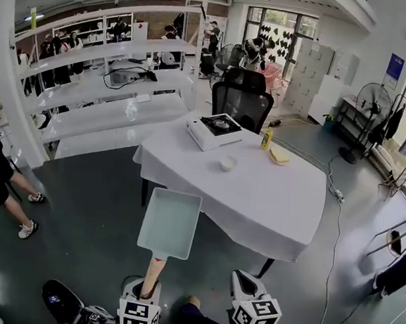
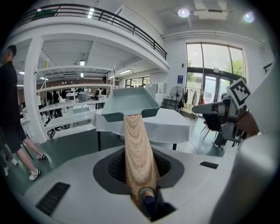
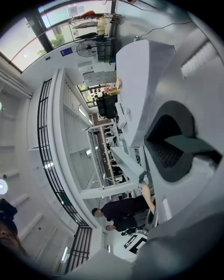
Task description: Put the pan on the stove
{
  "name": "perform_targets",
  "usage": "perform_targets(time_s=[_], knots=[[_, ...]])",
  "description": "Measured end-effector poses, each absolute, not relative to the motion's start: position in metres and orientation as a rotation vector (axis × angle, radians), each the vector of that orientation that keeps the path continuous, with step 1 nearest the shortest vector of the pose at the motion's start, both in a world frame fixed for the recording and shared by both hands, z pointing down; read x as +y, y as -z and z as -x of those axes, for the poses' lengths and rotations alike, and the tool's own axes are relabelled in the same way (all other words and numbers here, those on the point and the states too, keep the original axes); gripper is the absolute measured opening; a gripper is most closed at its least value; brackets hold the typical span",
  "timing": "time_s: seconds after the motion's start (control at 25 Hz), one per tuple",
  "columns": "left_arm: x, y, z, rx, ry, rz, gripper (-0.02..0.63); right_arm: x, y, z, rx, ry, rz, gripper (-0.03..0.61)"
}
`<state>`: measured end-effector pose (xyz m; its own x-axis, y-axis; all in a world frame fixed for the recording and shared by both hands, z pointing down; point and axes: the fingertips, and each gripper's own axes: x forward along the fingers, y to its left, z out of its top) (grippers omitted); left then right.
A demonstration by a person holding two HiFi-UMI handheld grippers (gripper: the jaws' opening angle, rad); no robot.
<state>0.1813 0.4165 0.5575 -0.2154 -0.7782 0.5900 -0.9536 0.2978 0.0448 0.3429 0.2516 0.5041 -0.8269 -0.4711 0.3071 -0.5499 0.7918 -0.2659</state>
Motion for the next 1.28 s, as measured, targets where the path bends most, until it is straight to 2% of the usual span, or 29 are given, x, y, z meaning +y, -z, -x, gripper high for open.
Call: perform_targets(time_s=[0.64, 1.28], knots=[[0.262, -0.548, -0.091, -2.146, -0.413, -1.458, 0.091, 0.078, -0.497, -0.245, -2.791, -0.475, -0.714, 0.0], [0.243, -0.571, -0.076, -2.118, -0.418, -1.382, 0.092, 0.051, -0.524, -0.225, -2.741, -0.528, -0.669, 0.0]])
